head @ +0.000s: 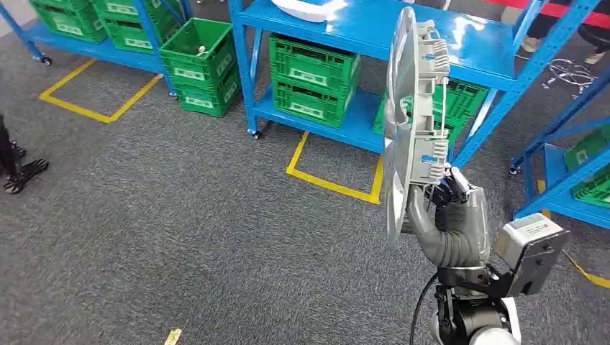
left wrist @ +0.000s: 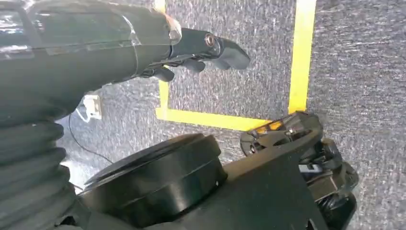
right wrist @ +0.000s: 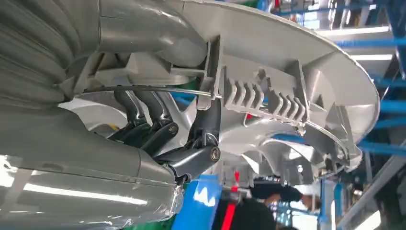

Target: Take the parts from the cabinet and place them on the table.

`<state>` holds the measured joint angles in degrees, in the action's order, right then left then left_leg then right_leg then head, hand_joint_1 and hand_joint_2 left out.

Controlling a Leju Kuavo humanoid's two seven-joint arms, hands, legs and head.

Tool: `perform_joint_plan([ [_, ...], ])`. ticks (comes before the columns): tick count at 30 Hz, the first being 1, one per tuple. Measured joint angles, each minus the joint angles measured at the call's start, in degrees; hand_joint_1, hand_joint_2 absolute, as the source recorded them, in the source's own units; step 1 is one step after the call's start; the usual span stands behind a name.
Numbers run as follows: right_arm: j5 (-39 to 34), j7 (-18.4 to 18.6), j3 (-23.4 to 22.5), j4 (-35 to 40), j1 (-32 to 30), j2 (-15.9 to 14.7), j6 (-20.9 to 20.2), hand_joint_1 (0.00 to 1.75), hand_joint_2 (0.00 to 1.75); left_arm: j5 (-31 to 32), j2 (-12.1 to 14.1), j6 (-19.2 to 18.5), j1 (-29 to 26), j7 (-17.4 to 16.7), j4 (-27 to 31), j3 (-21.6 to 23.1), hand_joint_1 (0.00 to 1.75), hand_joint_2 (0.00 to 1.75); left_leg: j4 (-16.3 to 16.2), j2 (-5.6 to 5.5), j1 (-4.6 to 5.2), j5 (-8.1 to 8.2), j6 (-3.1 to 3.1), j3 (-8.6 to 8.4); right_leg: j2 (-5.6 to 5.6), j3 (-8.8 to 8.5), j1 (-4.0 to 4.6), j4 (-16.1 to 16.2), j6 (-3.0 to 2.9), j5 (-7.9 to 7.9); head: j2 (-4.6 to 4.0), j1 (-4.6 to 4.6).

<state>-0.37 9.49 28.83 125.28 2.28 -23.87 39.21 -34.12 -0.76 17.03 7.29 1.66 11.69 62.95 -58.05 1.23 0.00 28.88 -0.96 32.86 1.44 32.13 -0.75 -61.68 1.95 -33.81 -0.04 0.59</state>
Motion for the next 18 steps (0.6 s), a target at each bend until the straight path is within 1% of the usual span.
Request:
perform_joint_plan([
  [1,-0.02,0.00,0.00,0.00,-0.03,-0.13,0.00,1.75,1.75,0.00,-0.09,0.00,0.00,0.00,0.00,0.00,0.00,1.75,-0.01,-0.58,0.03,-0.11,-0.17,0.13,-0.63,2.04,0.02,-5.00,0.08,-2.57,0.00,0.35],
  [2,-0.02,0.02,0.02,-0.02,-0.04,-0.15,0.00,1.75,1.75,0.00,-0.11,0.00,-0.02,0.00,0.00,0.00,0.00,1.75,-0.03,-1.12,0.10,-0.20,-0.30,0.24,-0.89,4.14,0.05,-9.85,0.11,-4.62,0.00,0.59],
  [3,-0.02,0.04,0.02,-0.02,-0.04,-0.15,0.00,1.75,1.75,0.00,-0.13,0.00,-0.05,0.00,0.00,0.00,0.00,1.75,-0.04,-1.65,0.20,-0.27,-0.40,0.28,-0.94,5.66,0.08,-13.37,0.02,-5.62,0.00,0.74],
  [4,-0.02,0.13,0.07,-0.02,-0.04,-0.15,0.00,1.75,1.75,0.00,-0.11,0.00,-0.05,0.00,0.00,0.00,0.00,1.75,-0.05,-2.31,0.29,-0.30,-0.43,0.24,-0.96,5.97,0.11,-14.17,-0.19,-5.12,0.00,0.87],
  [5,-0.04,0.18,0.07,-0.02,-0.03,-0.17,0.00,1.75,1.75,0.00,-0.11,0.00,-0.05,0.00,0.00,0.00,0.00,1.75,-0.05,-2.86,0.35,-0.32,-0.44,0.17,-1.07,5.04,0.13,-12.17,-0.48,-3.19,0.00,1.03],
  [6,-0.04,0.18,0.07,-0.02,-0.02,-0.17,0.00,1.75,1.75,0.00,-0.11,0.00,-0.04,0.00,0.00,0.00,0.00,1.75,-0.05,-3.48,0.47,-0.36,-0.44,0.06,-1.22,3.16,0.23,-7.76,-0.85,-0.34,0.00,1.24],
  [7,-0.04,0.17,0.07,-0.02,0.00,-0.17,0.00,1.75,1.75,0.00,-0.13,0.00,-0.03,0.00,0.00,0.00,0.00,1.75,-0.05,-3.95,0.57,-0.39,-0.40,-0.09,-1.85,0.85,0.29,-2.40,-1.32,2.54,0.00,1.49],
  [8,-0.04,0.17,0.07,-0.02,0.12,-0.22,0.00,1.75,1.75,0.00,-0.22,0.00,-0.03,0.00,0.00,0.00,0.00,1.75,0.00,-4.29,0.45,-0.40,-0.38,-0.02,-3.89,-1.08,0.40,2.61,-2.03,4.59,0.00,1.77],
  [9,-0.04,0.20,0.07,0.00,0.14,-0.31,-0.02,1.75,1.75,0.00,-0.35,0.02,0.02,-0.02,0.00,-0.02,0.00,1.75,-0.17,-4.62,0.83,-0.58,-0.02,0.31,-4.73,-1.78,0.33,3.34,-2.35,4.02,0.00,1.46],
  [10,-0.02,0.20,0.07,0.00,0.27,-0.37,-0.02,1.75,1.75,0.00,-0.35,0.15,-0.01,-0.02,0.00,0.00,0.00,1.75,-0.18,-4.99,0.58,-0.76,0.27,0.71,-4.27,-1.73,0.53,4.21,-2.28,4.11,0.00,1.64],
  [12,-0.04,0.20,0.24,-0.02,0.74,-0.46,-0.11,1.75,1.75,0.00,-0.42,0.17,-0.02,0.00,0.00,0.11,0.00,1.75,-0.05,-5.53,0.29,-1.29,1.05,1.29,-3.53,-1.50,0.70,4.48,-2.40,4.03,0.00,1.90],
  [13,-0.04,0.22,0.37,-0.02,0.91,-0.46,-0.13,1.75,1.75,0.00,-0.37,0.28,0.01,0.02,0.00,0.24,0.00,1.75,-0.01,-5.97,0.61,-1.40,1.38,1.35,-3.00,-1.71,0.38,5.33,-2.60,4.41,0.00,1.86],
  [14,-0.04,0.22,0.50,-0.02,1.05,-0.44,-0.18,1.75,1.75,0.00,-0.20,0.42,0.02,0.09,0.00,0.33,0.00,1.75,-0.83,-3.89,0.71,-0.42,1.44,1.56,-2.11,-2.06,0.15,5.96,-2.56,4.85,0.00,1.86],
  [15,0.00,0.26,0.59,0.02,0.96,-0.42,-0.20,1.75,1.75,-0.02,-0.22,0.52,0.03,0.11,0.00,0.37,0.00,1.75,-3.03,-1.72,0.73,1.54,1.91,2.66,-1.96,-2.13,0.10,6.30,-2.87,5.01,-0.02,1.07],
  [16,0.02,0.26,0.70,0.00,1.07,-0.44,-0.28,1.75,1.75,-0.09,-0.22,0.65,0.07,0.17,0.00,0.37,0.00,1.75,-7.17,-1.14,0.32,4.00,2.29,4.50,-1.38,-2.01,0.08,6.30,-2.93,5.05,0.00,0.66],
  [17,0.07,0.28,0.77,-0.02,1.05,-0.44,-0.33,1.75,1.75,-0.11,-0.22,0.68,0.13,0.24,0.02,0.37,0.00,1.75,-11.85,-1.13,-0.03,6.16,2.65,6.53,-0.77,-1.94,0.09,6.18,-2.92,5.04,0.00,0.26],
  [18,0.31,0.28,0.90,-0.02,1.09,-0.44,-0.37,1.75,1.75,-0.15,-0.20,0.70,0.28,0.24,0.00,0.37,0.00,1.75,-15.50,-1.16,-0.21,7.49,2.99,8.15,-0.13,-1.87,0.09,6.12,-2.91,5.03,0.00,0.02],
])
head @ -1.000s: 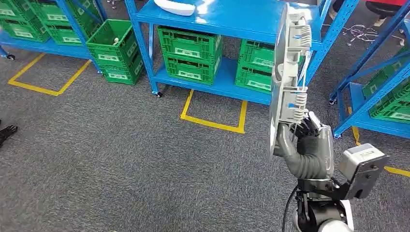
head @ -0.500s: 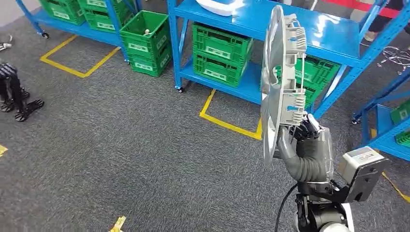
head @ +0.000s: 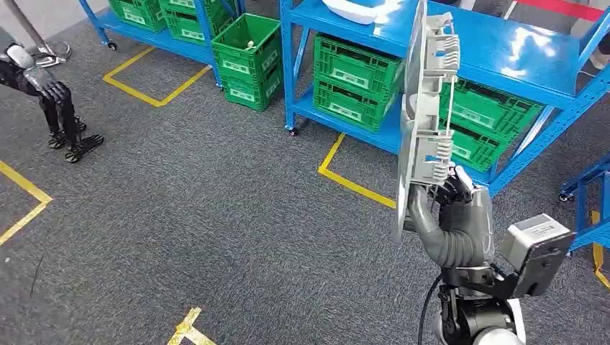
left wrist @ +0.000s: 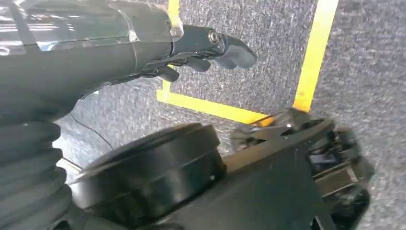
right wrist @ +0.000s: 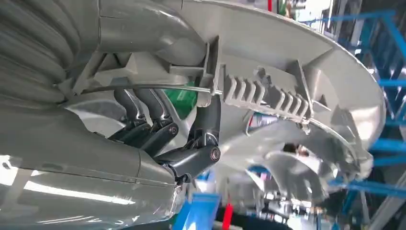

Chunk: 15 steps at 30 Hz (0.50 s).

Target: Take the parts from the cabinet and place them on the table.

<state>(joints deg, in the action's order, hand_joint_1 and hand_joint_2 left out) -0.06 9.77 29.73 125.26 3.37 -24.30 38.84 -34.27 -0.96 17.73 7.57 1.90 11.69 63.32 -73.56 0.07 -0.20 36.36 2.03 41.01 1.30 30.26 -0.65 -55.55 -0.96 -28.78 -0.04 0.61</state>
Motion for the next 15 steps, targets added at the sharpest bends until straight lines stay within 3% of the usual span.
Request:
perform_joint_plan([
  [1,0.11,0.00,0.15,0.00,0.03,0.02,-0.02,1.75,1.75,0.02,0.02,0.00,0.05,0.00,0.02,0.00,0.00,1.75,-1.57,0.01,-0.23,0.01,0.28,0.58,0.62,0.03,-0.02,-0.06,0.04,-0.02,0.00,-0.41],
  [2,0.19,0.02,0.28,-0.02,0.07,0.04,-0.07,1.75,1.75,0.02,0.02,0.07,0.02,-0.06,0.00,0.00,0.00,1.75,-0.27,0.08,-0.45,-1.37,0.48,-0.25,1.14,0.03,-0.05,-0.15,0.14,-0.09,0.00,-0.63],
  [3,0.24,0.04,0.37,-0.02,0.15,0.04,-0.09,1.75,1.75,0.07,0.09,0.15,0.02,-0.09,0.00,0.00,0.00,1.75,2.92,0.31,-0.58,-3.41,0.62,-2.13,1.53,0.01,-0.13,-0.32,0.33,-0.21,0.00,-0.68],
  [4,0.24,0.07,0.48,-0.02,0.30,0.04,-0.09,1.75,1.75,0.09,0.13,0.18,-0.06,-0.18,0.00,0.02,0.00,1.75,8.52,1.09,-0.71,-6.17,0.74,-5.19,1.84,-0.02,-0.29,-0.65,0.67,-0.43,0.00,-0.76],
  [5,0.24,0.07,0.55,-0.02,0.43,0.04,-0.13,1.75,1.75,0.11,0.13,0.24,-0.15,-0.20,-0.02,0.04,0.00,1.75,13.59,3.24,-0.73,-7.88,0.77,-7.81,2.11,0.00,-0.24,-1.08,1.13,-0.73,0.00,-0.90],
  [6,0.24,0.07,0.55,0.00,0.44,0.02,-0.13,1.75,1.75,0.17,0.02,0.24,-0.17,-0.17,0.00,0.04,0.00,1.75,14.71,5.51,0.11,-6.70,0.65,-8.30,2.29,0.20,0.24,-1.44,1.55,-0.98,0.00,-1.39],
  [7,0.24,0.11,0.61,-0.02,0.46,0.00,-0.13,1.75,1.75,0.15,0.09,0.24,-0.13,-0.15,0.00,0.04,0.00,1.75,14.75,4.82,-0.10,-6.95,-0.50,-8.00,2.62,0.37,0.34,-1.70,1.75,-0.98,0.00,-1.29],
  [8,0.26,0.11,0.63,-0.02,0.54,-0.02,-0.13,1.75,1.75,0.15,0.18,0.28,-0.19,-0.15,-0.02,0.04,0.00,1.75,14.68,4.50,-0.02,-6.97,-0.85,-7.82,3.13,0.32,0.34,-1.66,1.85,-0.93,0.00,-0.63],
  [10,0.26,0.11,0.66,-0.02,0.58,-0.02,-0.13,1.75,1.75,0.15,0.22,0.28,-0.30,-0.15,-0.02,0.04,0.00,1.75,14.73,3.09,0.15,-7.25,-1.75,-7.52,4.33,0.19,0.09,-1.56,2.28,-1.02,0.00,-0.50],
  [11,0.26,0.11,0.66,-0.02,0.62,-0.04,-0.13,1.75,1.75,0.15,0.22,0.31,-0.27,-0.15,0.00,0.04,0.00,1.75,14.92,2.44,-0.10,-7.54,-2.26,-7.52,2.78,0.37,-0.21,-2.09,2.88,-2.02,0.00,-0.39],
  [12,0.28,0.11,0.66,0.00,0.56,-0.07,-0.13,1.75,1.75,0.15,0.22,0.31,-0.20,-0.15,0.00,0.04,0.00,1.75,14.92,1.79,-0.10,-7.66,-2.50,-7.42,0.90,1.13,-0.31,-4.17,3.01,-3.78,0.00,-0.13],
  [13,0.30,0.11,0.63,0.00,0.57,-0.20,-0.13,1.75,1.75,0.15,0.20,0.31,-0.18,-0.15,0.00,0.04,0.00,1.75,14.92,1.27,-0.10,-7.76,-2.70,-7.31,-0.13,2.74,-0.29,-8.17,3.04,-6.08,0.00,0.22],
  [15,0.31,0.11,0.66,-0.02,0.53,-0.33,-0.13,1.75,1.75,0.15,0.17,0.31,-0.20,-0.13,0.00,0.04,0.00,1.75,14.90,-0.03,0.17,-7.97,-3.03,-7.08,-0.78,6.96,-0.23,-17.70,3.00,-10.14,0.00,0.83],
])
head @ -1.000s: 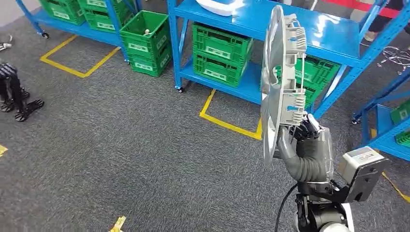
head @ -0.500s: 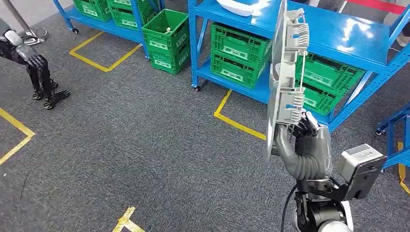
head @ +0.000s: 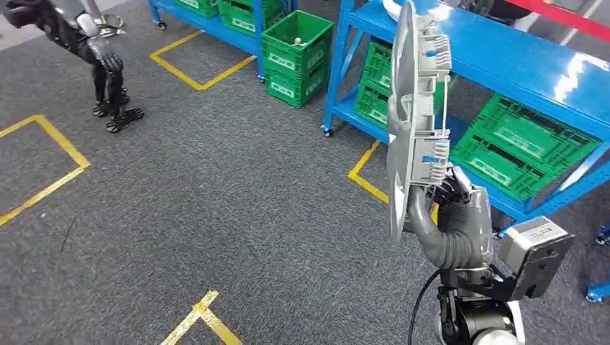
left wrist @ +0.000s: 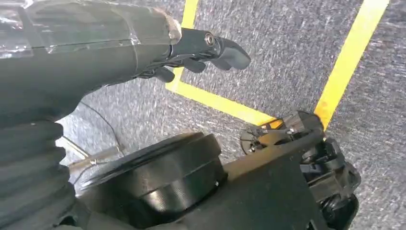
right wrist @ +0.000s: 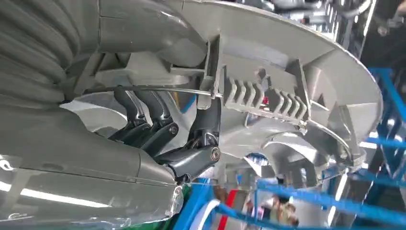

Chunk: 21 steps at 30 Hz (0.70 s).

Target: Take the parts from the cabinet and place them on the table.

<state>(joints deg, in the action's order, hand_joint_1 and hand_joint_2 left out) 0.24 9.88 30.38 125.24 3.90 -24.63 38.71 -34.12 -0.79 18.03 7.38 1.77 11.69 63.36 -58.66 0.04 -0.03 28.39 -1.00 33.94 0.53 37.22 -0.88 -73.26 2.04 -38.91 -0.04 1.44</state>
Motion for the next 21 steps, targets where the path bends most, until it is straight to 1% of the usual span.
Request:
perform_joint_plan([
  [1,0.00,0.00,0.00,-0.06,0.00,0.00,0.00,1.75,1.75,0.00,0.02,0.00,-0.01,0.02,0.00,0.00,0.00,1.75,-0.01,-0.63,0.17,-0.08,-0.12,0.04,-0.01,1.17,0.01,-2.55,-0.18,-0.37,0.00,0.30],
  [2,0.00,0.00,0.02,-0.24,0.01,0.02,0.00,1.75,1.75,0.00,0.02,0.00,-0.02,0.02,0.00,0.00,0.00,1.75,-0.01,-1.39,0.38,-0.15,-0.22,0.00,-0.09,0.90,0.09,-1.84,-0.58,0.97,0.00,0.61],
  [3,-0.02,0.00,0.02,-0.37,0.01,0.00,0.00,1.75,1.75,0.00,0.02,0.00,-0.02,0.02,0.00,0.00,0.00,1.75,-0.01,-1.99,0.59,-0.19,-0.29,-0.03,-0.20,-0.35,0.27,1.24,-1.06,3.28,0.00,0.87],
  [4,-0.02,0.00,0.02,-0.46,0.03,0.00,0.00,1.75,1.75,0.00,0.02,0.00,-0.02,0.02,0.00,0.00,0.00,1.75,-0.01,-2.51,0.75,-0.26,-0.37,-0.12,-0.50,-2.42,0.48,6.05,-1.72,6.09,0.00,1.14],
  [5,-0.02,0.00,0.02,-0.44,0.05,0.00,0.00,1.75,1.75,0.00,0.02,0.00,-0.02,0.02,0.00,0.00,0.00,1.75,0.01,-2.99,0.90,-0.29,-0.35,-0.21,-1.32,-4.75,0.85,11.36,-2.48,8.74,0.00,1.22],
  [6,-0.02,0.00,0.00,-0.44,0.10,-0.07,0.00,1.75,1.75,0.00,-0.15,0.02,-0.04,0.00,0.00,0.00,0.00,1.75,0.07,-3.25,0.77,-0.39,-0.30,-0.13,-3.20,-6.35,1.02,14.49,-3.61,8.74,0.00,1.07],
  [7,-0.02,0.02,0.02,-0.44,0.03,-0.13,0.00,1.75,1.75,0.00,-0.15,0.11,-0.02,-0.02,-0.02,0.00,0.00,1.75,-0.06,-3.75,0.85,-0.55,-0.06,0.29,-3.05,-6.37,1.09,15.34,-3.59,9.15,0.00,0.70],
  [8,0.00,0.02,0.02,-0.44,0.18,-0.22,-0.04,1.75,1.75,0.00,-0.22,0.13,-0.09,0.02,0.02,0.00,0.00,1.75,0.01,-3.88,0.62,-0.80,0.34,0.58,-2.87,-6.46,1.30,15.56,-3.67,8.98,0.00,1.14],
  [9,0.00,0.02,0.02,-0.44,0.22,-0.26,-0.04,1.75,1.75,0.00,-0.28,0.13,-0.09,0.02,0.02,0.00,0.00,1.75,0.15,-4.14,0.46,-0.98,0.63,0.70,-2.63,-6.46,1.39,15.78,-3.69,9.00,0.00,1.33],
  [10,0.00,0.02,0.02,-0.44,0.24,-0.26,-0.04,1.75,1.75,0.00,-0.31,0.13,-0.08,0.02,0.00,0.00,0.00,1.75,0.35,-4.41,0.50,-1.20,0.97,0.73,-2.32,-6.53,1.42,16.13,-3.75,9.27,0.00,1.35],
  [11,0.00,0.02,0.02,-0.44,0.25,-0.24,-0.04,1.75,1.75,0.00,-0.04,0.13,-0.06,0.02,0.00,0.00,0.00,1.75,0.11,-4.12,0.84,-0.88,1.01,0.81,-1.48,-7.05,0.59,17.62,-3.31,9.96,0.00,1.53],
  [12,0.00,0.02,0.07,-0.46,0.25,-0.22,-0.04,1.75,1.75,0.00,-0.07,0.15,-0.09,0.02,0.00,0.00,0.00,1.75,-1.11,-1.25,1.16,0.47,1.39,1.47,-1.12,-7.24,0.50,18.09,-3.33,10.26,0.00,1.29],
  [13,0.07,0.02,0.07,-0.39,0.28,-0.17,-0.04,1.75,1.75,0.00,-0.05,0.15,-0.02,0.02,0.00,0.00,0.00,1.75,-4.41,-0.18,0.80,2.81,1.86,3.01,-0.78,-7.19,0.46,18.19,-3.53,10.42,0.00,0.54],
  [14,0.07,0.02,0.13,-0.46,0.17,-0.17,-0.07,1.75,1.75,0.00,0.02,0.17,0.10,0.02,0.00,0.00,0.00,1.75,-8.93,0.01,0.41,5.09,2.34,4.94,-0.22,-7.15,0.46,18.18,-3.51,10.42,0.00,0.17],
  [15,0.07,0.04,0.17,-0.50,0.07,-0.15,-0.09,1.75,1.75,0.00,0.04,0.17,0.25,0.02,0.00,-0.02,0.00,1.75,-13.12,-0.01,0.04,6.87,2.74,6.83,0.38,-7.13,0.45,18.15,-3.46,10.39,0.00,-0.09],
  [16,0.09,0.02,0.26,-0.54,0.07,-0.13,-0.13,1.75,1.75,0.00,0.07,0.17,0.34,0.02,0.00,-0.02,0.00,1.75,-15.99,-0.03,-0.24,7.66,3.16,8.05,0.96,-7.12,0.41,18.12,-3.45,10.38,0.00,-0.39],
  [17,0.09,0.04,0.33,-0.68,0.09,-0.11,-0.22,1.75,1.75,0.00,0.07,0.17,0.36,0.00,0.00,0.00,0.00,1.75,-16.25,0.01,-0.53,7.04,3.48,7.93,1.43,-7.16,0.34,18.06,-3.29,10.28,0.00,-0.68],
  [18,0.13,0.02,0.39,-0.83,0.09,-0.09,-0.37,1.75,1.75,0.00,0.07,0.17,0.32,-0.09,0.00,0.00,0.00,1.75,-13.83,0.19,-0.80,5.20,3.79,6.49,1.90,-7.18,0.21,17.87,-3.03,10.12,0.00,-1.00],
  [19,0.13,0.02,0.48,-0.87,0.10,-0.11,-0.50,1.75,1.75,0.00,0.11,0.17,0.31,-0.20,0.00,0.00,0.00,1.75,-9.24,0.76,-1.03,2.66,4.08,3.86,2.22,-7.20,0.00,17.54,-2.66,9.88,0.00,-1.20],
  [20,0.22,0.00,0.59,-0.90,0.14,-0.11,-0.63,1.75,1.75,0.00,0.11,0.17,0.17,-0.24,-0.02,0.00,0.00,1.75,-3.72,1.84,-1.17,0.19,4.31,0.82,2.49,-7.21,-0.25,17.01,-2.15,9.53,0.00,-1.34],
  [21,0.26,-0.02,0.68,-0.90,0.18,-0.11,-0.74,1.75,1.75,0.00,0.11,0.15,0.07,-0.33,0.00,0.02,0.00,1.75,-0.93,4.15,-0.88,0.80,4.58,-0.64,2.69,-7.12,-0.18,16.53,-1.57,9.12,0.00,-1.53],
])
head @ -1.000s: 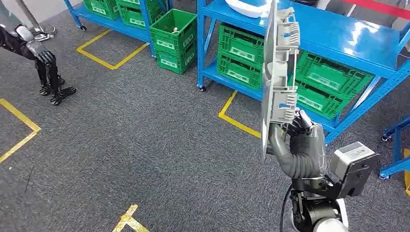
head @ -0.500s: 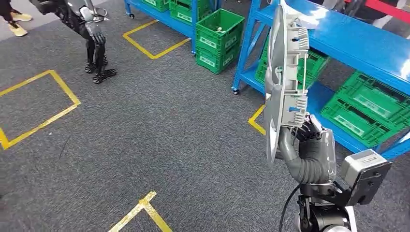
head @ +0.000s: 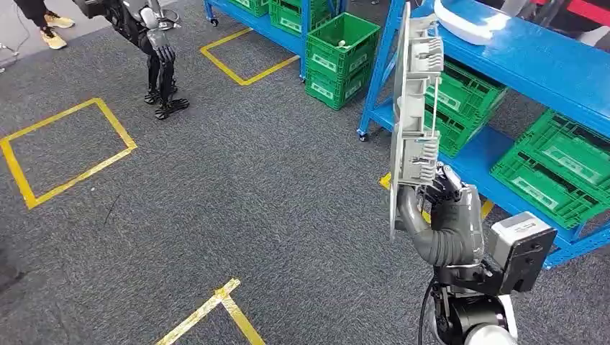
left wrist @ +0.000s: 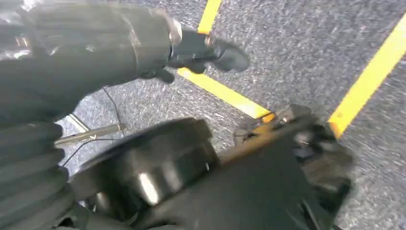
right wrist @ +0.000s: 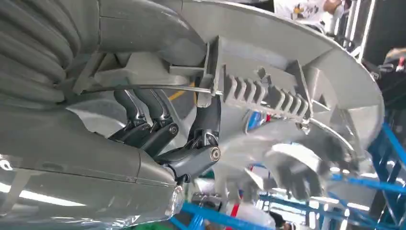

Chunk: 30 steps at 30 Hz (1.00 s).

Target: Take the parts from the cabinet and place them on the table.

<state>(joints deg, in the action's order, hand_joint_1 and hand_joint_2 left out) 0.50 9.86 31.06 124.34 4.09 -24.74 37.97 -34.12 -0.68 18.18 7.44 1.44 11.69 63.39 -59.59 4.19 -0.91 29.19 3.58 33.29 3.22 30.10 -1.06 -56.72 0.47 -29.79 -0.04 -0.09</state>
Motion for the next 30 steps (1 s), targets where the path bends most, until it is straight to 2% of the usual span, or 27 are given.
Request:
perform_joint_plan([
  [1,0.00,-0.02,0.11,0.00,0.04,0.00,-0.04,1.75,1.75,0.02,-0.26,0.00,0.00,-0.02,0.02,0.02,0.00,1.75,0.55,0.91,0.36,0.00,-0.75,0.06,0.17,0.40,0.42,-0.83,0.44,-0.29,0.00,-0.79],
  [2,0.02,-0.04,0.33,0.00,0.04,-0.02,-0.09,1.75,1.75,0.02,-0.11,0.00,-0.01,-0.04,-0.02,0.04,0.00,1.75,0.13,0.33,0.39,0.12,-1.93,0.51,0.49,0.48,0.54,-0.74,0.60,-0.24,0.00,-0.33],
  [3,0.02,-0.04,0.48,-0.02,0.10,-0.04,-0.13,1.75,1.75,0.02,-0.04,0.00,-0.12,-0.04,-0.02,0.04,0.00,1.75,0.04,-0.13,0.52,0.15,-2.32,0.68,0.97,0.43,0.51,-0.66,0.67,-0.21,0.00,0.44],
  [5,0.02,-0.04,0.66,-0.02,0.15,-0.02,-0.17,1.75,1.75,0.02,-0.02,0.00,-0.08,-0.04,-0.02,0.04,0.00,1.75,0.29,-1.40,0.43,-0.13,-3.26,0.78,1.56,0.39,0.16,-0.82,1.08,-0.67,0.00,0.33],
  [6,0.02,-0.04,0.66,-0.02,0.16,-0.04,-0.17,1.75,1.75,0.02,-0.04,0.00,-0.05,-0.02,0.00,0.04,0.00,1.75,0.29,-1.90,0.41,-0.27,-3.61,0.74,-0.35,0.68,-0.08,-1.81,1.33,-1.86,0.00,0.59],
  [7,0.02,-0.04,0.66,-0.02,0.12,-0.04,-0.17,1.75,1.75,0.02,-0.04,0.00,-0.01,0.02,0.00,0.04,0.00,1.75,0.29,-2.43,0.41,-0.31,-3.79,0.73,-1.72,1.71,-0.08,-4.66,1.37,-3.86,0.00,0.83],
  [8,0.02,-0.04,0.70,-0.02,0.11,-0.04,-0.19,1.75,1.75,0.00,-0.07,0.00,-0.01,0.15,0.00,0.04,0.00,1.75,0.29,-2.97,0.46,-0.39,-3.95,0.76,-2.35,3.73,0.01,-9.39,1.40,-6.35,0.00,1.11],
  [9,0.00,-0.09,0.72,-0.04,0.11,-0.04,-0.35,1.75,1.75,-0.11,-0.11,0.00,-0.03,0.20,0.00,0.04,0.00,1.75,0.28,-3.53,0.60,-0.40,-4.06,0.79,-2.63,6.03,0.08,-14.52,1.40,-8.52,0.00,1.49],
  [10,-0.02,-0.22,0.81,-0.11,0.12,-0.04,-0.68,1.75,1.75,-0.18,-0.11,0.00,-0.05,0.20,0.00,0.04,0.00,1.75,0.27,-4.12,0.81,-0.40,-4.24,0.78,-2.67,7.86,0.15,-18.41,1.23,-9.63,0.00,1.75],
  [11,-0.02,-0.46,0.92,-0.28,0.18,-0.02,-1.03,1.75,1.75,-0.17,-0.09,0.00,-0.06,0.11,0.00,0.04,0.00,1.75,0.26,-4.68,0.99,-0.42,-4.30,0.69,-2.69,8.50,0.22,-19.50,0.95,-9.17,0.00,1.99],
  [12,-0.02,-0.81,1.09,-0.48,0.26,0.00,-1.44,1.75,1.75,-0.20,-0.07,0.00,-0.06,0.04,0.00,0.04,0.00,1.75,0.26,-5.30,1.13,-0.42,-4.32,0.62,-2.80,7.99,0.31,-17.96,0.50,-7.39,0.00,2.32],
  [13,-0.04,-1.09,1.31,-0.57,0.42,0.04,-1.90,1.75,1.75,-0.37,-0.04,0.04,-0.05,-0.11,0.00,0.04,0.00,1.75,0.26,-5.78,1.33,-0.43,-4.34,0.51,-2.94,6.60,0.52,-14.26,-0.05,-4.77,0.00,2.54],
  [14,-0.04,-1.44,1.57,-0.61,0.73,0.09,-2.49,1.75,1.75,-0.53,0.00,0.24,-0.04,-0.20,0.00,0.04,0.00,1.75,0.26,-6.30,1.54,-0.44,-4.35,0.35,-3.47,4.39,0.78,-8.89,-0.83,-1.64,0.00,2.80],
  [15,-0.04,-1.95,1.81,-0.72,1.17,0.15,-3.19,1.75,1.75,-0.66,0.04,0.53,-0.06,-0.22,0.00,0.04,0.00,1.75,0.29,-6.55,1.53,-0.44,-4.36,0.34,-5.20,2.51,1.20,-3.60,-1.93,0.72,0.00,2.91],
  [16,-0.07,-2.41,1.97,-0.88,1.37,0.24,-3.74,1.75,1.75,-0.74,0.02,0.66,-0.02,-0.22,0.00,0.04,0.00,1.75,0.27,-6.71,1.76,-0.52,-4.24,0.74,-6.34,1.81,1.06,-3.05,-2.63,0.05,0.00,2.34],
  [17,-0.07,-2.93,2.21,-0.98,1.53,0.42,-4.29,1.75,1.75,-0.92,0.22,0.96,-0.05,-0.24,-0.04,0.04,0.00,1.75,0.22,-7.00,1.31,-0.71,-3.99,1.02,-5.95,1.75,1.34,-2.11,-2.39,0.42,0.00,2.34],
  [19,-0.68,-4.35,2.71,-1.33,2.41,0.72,-5.31,1.75,1.75,-1.36,0.33,1.18,-0.10,-0.22,-0.02,0.09,0.00,1.75,0.40,-7.32,1.03,-1.05,-3.42,1.30,-5.41,1.77,1.63,-1.75,-2.51,0.27,0.00,2.97],
  [20,-1.16,-5.18,3.00,-1.62,2.92,1.12,-5.62,1.75,1.75,-1.44,0.59,1.38,-0.10,-0.20,-0.04,0.11,0.00,1.75,0.58,-7.69,1.29,-1.25,-3.03,1.34,-4.94,1.49,1.40,-0.66,-2.46,0.63,0.00,2.89],
  [21,-1.60,-6.12,3.26,-1.86,3.22,1.53,-5.70,1.75,1.75,-1.77,1.05,1.64,-0.10,-0.02,-0.02,0.11,0.00,1.75,-0.18,-6.21,1.43,-0.42,-2.91,1.59,-4.01,1.02,0.98,0.35,-1.90,1.22,0.00,2.97],
  [22,-2.03,-7.25,3.45,-2.03,3.20,2.03,-5.73,1.75,1.75,-1.94,1.07,1.88,-0.05,0.26,-0.02,0.13,0.00,1.75,-2.10,-4.59,1.55,1.34,-2.50,2.62,-3.85,0.84,0.93,0.81,-2.20,1.37,0.00,2.28],
  [23,-2.34,-8.17,3.60,-2.14,3.44,2.25,-5.66,1.75,1.75,-2.25,1.11,2.14,-0.01,0.50,-0.02,0.13,0.00,1.75,-5.73,-4.16,1.30,3.47,-2.10,4.36,-3.27,0.89,0.85,0.81,-2.32,1.44,0.00,1.84],
  [25,-2.12,-9.71,3.82,-2.21,3.87,2.71,-4.83,1.75,1.75,-3.11,1.42,3.08,-0.04,1.31,-0.02,0.11,0.00,1.75,-13.87,-4.16,0.68,6.78,-1.38,8.14,-2.11,0.93,0.85,0.61,-2.25,1.32,0.00,1.18],
  [26,-1.83,-10.17,3.91,-2.21,4.03,2.86,-4.35,1.75,1.75,-3.54,1.49,3.52,-0.03,1.66,-0.02,0.11,0.00,1.75,-15.69,-4.16,0.43,6.84,-1.04,8.98,-1.53,0.91,0.81,0.51,-2.17,1.25,0.00,0.85],
  [27,-1.68,-10.45,4.00,-2.19,4.09,2.97,-3.85,1.75,1.75,-4.04,1.66,4.00,-0.08,1.94,-0.02,0.11,0.00,1.75,-14.62,-4.08,0.21,5.51,-0.77,8.35,-1.03,0.89,0.74,0.37,-2.00,1.13,0.00,0.50],
  [28,-1.51,-10.45,3.98,-2.10,4.14,3.02,-3.39,1.75,1.75,-4.86,1.79,4.44,-0.16,2.17,-0.02,0.11,0.00,1.75,-11.07,-3.86,0.01,3.16,-0.56,6.41,-0.62,0.88,0.62,0.11,-1.71,0.93,0.00,0.22],
  [29,-1.31,-10.45,3.96,-1.88,4.14,3.04,-2.95,1.75,1.75,-5.69,1.84,4.94,-0.24,2.27,-0.02,0.09,0.00,1.75,-6.08,-3.18,-0.15,0.63,-0.40,3.74,-0.33,0.85,0.51,-0.23,-1.37,0.68,0.00,0.00],
  [30,-1.10,-10.45,3.87,-1.55,4.14,3.08,-2.67,1.75,1.75,-6.36,1.90,5.33,-0.32,2.41,-0.02,0.02,0.00,1.75,-1.13,-1.47,-0.27,-1.19,-0.30,1.12,-0.07,0.85,0.47,-0.72,-1.00,0.30,0.00,-0.13],
])
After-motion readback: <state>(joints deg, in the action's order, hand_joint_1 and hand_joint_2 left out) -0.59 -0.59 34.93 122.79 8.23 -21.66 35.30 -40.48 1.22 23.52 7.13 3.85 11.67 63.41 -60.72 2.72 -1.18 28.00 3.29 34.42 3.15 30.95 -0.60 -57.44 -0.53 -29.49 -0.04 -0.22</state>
